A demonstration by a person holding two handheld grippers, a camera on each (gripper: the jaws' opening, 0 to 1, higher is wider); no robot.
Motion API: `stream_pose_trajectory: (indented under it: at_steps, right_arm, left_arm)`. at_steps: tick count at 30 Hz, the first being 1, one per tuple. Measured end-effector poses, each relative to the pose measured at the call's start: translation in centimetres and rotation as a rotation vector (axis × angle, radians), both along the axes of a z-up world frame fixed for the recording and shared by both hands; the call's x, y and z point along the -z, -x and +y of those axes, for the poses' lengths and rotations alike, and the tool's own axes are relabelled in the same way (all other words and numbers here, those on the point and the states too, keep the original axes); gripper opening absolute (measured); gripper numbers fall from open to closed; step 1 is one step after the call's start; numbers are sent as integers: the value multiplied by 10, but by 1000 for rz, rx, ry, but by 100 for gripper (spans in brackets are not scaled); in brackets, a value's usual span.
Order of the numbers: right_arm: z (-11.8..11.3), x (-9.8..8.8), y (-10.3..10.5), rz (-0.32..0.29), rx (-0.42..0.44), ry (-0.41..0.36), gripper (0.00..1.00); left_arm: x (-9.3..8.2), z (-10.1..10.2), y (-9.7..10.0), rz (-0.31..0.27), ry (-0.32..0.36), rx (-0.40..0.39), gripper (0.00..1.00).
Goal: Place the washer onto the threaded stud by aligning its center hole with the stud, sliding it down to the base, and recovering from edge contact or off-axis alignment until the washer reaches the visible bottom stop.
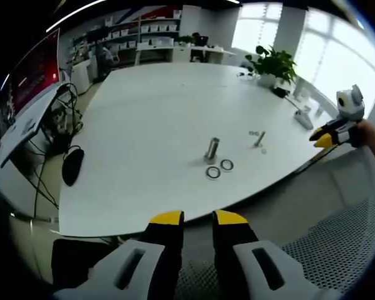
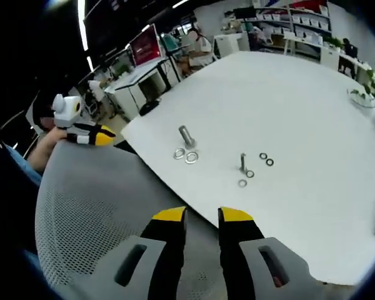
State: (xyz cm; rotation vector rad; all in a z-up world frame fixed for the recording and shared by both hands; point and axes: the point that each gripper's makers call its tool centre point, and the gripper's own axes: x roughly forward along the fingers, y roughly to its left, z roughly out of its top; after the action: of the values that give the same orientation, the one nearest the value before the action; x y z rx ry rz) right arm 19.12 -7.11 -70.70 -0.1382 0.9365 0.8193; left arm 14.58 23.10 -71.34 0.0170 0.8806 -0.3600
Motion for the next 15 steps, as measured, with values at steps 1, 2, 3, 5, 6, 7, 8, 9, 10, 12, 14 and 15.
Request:
stream_pose_trajectory:
  at_steps: [1,2,3,5,6,7,8,9,10,12,14,15]
  right_arm:
    - [-1,1,-5,-7,-7,11,22]
    - [-1,3,-7,-12,-14,19,22]
    - [-2,5,-9,-18,-25,34,22]
    - [-12,14,-22,-55,-40,118,24]
    - [-14,17,-25,-57,-48,141,24]
    - [-14,20,-26,-56,-73,157,24]
    - [-15,24,-29,-67,-96,182,24]
    - [-17,27,-33,-80,-117,203,24]
    - [-18,31,-35,-100,-171,237,24]
    - [-22,39,-43,-100,-163,289,23]
    - [-21,45,-51,-82,-136,280,23]
    - [-21,47,-54,-72,-131,277,23]
  left_arm:
    - [0,0,0,0,0,0,16]
    - [0,0,0,-1,1,-1,16]
    - [0,0,0,-3,3,-3,16]
    - [0,0,-1,-3,4,-4,16]
    - [0,0,-1,-4,4,-4,16]
    - [0,0,-1,-3,4,-4,16]
    - [0,0,-1,-3,4,-4,16]
    - [0,0,-1,-2,4,-4,16]
    - [0,0,-1,-3,4,-5,16]
    - [-1,0,-1,-5,5,-8,16]
    - [-1,1,-1,-5,5,-11,16]
    - [-1,1,-1,-5,5,-12,16]
